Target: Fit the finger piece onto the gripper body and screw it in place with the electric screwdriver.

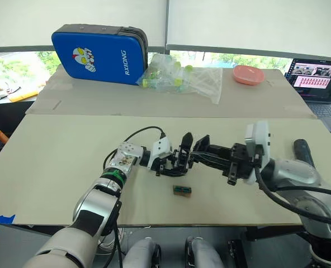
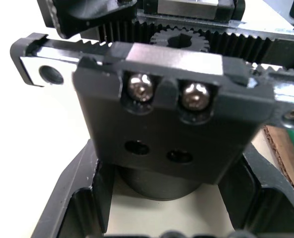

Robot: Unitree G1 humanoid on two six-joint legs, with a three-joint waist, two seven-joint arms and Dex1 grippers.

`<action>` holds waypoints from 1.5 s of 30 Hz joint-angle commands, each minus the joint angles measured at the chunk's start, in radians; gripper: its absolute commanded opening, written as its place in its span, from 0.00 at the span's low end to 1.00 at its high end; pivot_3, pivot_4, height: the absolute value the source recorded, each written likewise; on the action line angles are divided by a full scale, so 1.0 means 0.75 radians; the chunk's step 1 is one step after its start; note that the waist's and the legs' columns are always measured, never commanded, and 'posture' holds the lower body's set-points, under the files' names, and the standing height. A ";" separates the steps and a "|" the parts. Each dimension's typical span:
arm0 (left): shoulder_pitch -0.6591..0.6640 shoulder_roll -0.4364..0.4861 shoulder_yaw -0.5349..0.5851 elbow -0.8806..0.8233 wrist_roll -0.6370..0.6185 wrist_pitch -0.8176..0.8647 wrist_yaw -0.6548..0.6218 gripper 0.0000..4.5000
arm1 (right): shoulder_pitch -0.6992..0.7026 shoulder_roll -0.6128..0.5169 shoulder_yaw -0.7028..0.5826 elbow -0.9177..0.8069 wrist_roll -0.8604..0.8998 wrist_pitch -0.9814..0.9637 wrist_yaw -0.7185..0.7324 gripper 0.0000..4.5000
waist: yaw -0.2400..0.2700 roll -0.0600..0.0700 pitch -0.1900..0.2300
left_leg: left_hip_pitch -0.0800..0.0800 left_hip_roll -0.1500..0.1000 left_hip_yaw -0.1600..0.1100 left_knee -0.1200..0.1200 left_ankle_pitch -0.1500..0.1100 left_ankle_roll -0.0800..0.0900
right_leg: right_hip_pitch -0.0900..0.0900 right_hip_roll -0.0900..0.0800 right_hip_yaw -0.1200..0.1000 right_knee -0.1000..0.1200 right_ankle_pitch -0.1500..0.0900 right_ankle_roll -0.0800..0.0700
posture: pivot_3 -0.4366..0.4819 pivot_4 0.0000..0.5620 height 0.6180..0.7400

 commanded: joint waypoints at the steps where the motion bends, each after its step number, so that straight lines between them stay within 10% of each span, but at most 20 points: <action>1: -0.004 -0.006 -0.007 0.012 0.028 -0.005 -0.002 0.52 | -0.034 0.001 0.109 0.087 -0.190 -0.148 0.076 0.09 | 0.000 0.000 0.000 | 0.000 0.000 0.000 0.001 0.000 0.000 | 0.000 0.000 0.000 0.000 0.000 0.000 | 0.48 0.27 1.00; 15: 0.002 0.019 -0.028 0.017 0.068 0.045 0.011 0.52 | -0.201 0.143 0.245 0.486 -0.394 -0.301 0.277 0.09 | -0.005 0.000 0.000 | 0.000 0.000 0.000 0.004 0.000 -0.001 | 0.000 0.002 0.001 0.001 0.002 0.001 | 0.48 0.27 1.00; 45: 0.063 0.072 -0.033 -0.056 0.060 0.093 -0.014 0.52 | -0.246 0.271 0.287 0.608 -0.529 -0.307 0.314 0.09 | -0.041 0.000 -0.001 | 0.007 0.001 0.000 0.003 -0.004 -0.014 | 0.003 0.003 0.003 0.003 0.004 0.000 | 0.48 0.27 1.00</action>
